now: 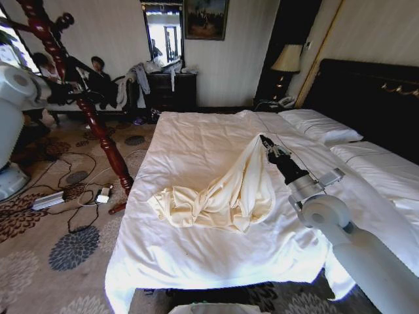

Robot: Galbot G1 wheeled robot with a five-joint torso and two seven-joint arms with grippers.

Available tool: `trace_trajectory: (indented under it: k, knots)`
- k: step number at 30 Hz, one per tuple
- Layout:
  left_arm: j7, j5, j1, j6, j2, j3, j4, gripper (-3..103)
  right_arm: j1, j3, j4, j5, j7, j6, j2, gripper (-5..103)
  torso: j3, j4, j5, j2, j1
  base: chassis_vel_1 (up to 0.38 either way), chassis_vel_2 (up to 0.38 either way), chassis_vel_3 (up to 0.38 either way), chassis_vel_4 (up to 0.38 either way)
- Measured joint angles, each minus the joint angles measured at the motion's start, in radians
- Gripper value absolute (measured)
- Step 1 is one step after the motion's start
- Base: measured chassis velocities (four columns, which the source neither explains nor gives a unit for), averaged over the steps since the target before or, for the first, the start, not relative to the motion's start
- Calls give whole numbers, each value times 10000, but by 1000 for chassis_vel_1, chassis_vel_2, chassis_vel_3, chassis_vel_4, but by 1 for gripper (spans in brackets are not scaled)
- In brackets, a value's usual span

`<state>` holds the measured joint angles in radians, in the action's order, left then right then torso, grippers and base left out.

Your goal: Pick up the clothes from the bed and hang them on the clothes hanger.

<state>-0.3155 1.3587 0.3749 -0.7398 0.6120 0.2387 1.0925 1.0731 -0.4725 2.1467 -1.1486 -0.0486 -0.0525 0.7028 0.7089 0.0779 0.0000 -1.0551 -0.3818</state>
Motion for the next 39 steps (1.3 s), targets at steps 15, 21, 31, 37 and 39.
trace_trajectory:
  k: [15,21,31,37,39]
  knots:
    - [19,191,284,8,175,155,-68,19,-27,38,-216,117,3,-12,61,0,0,-1,-1,0,0,0,0,0,0]
    - [-8,242,119,49,126,-89,325,19,-5,57,-316,221,10,-37,108,0,0,-1,0,0,0,0,0,0,0]
    - [-491,571,-1122,710,-409,-1545,2512,19,36,25,-328,262,13,-55,99,0,-1,-1,-1,-1,0,0,0,0,0]
    - [-539,1112,-1908,1122,-1011,-2229,3834,19,107,13,-317,366,16,-62,107,0,-1,3,0,-1,0,0,0,0,0]
    - [-405,1703,-2550,1302,-1580,-2765,4758,19,153,19,-338,407,18,-64,135,0,-1,-3,0,-2,0,0,0,0,0]
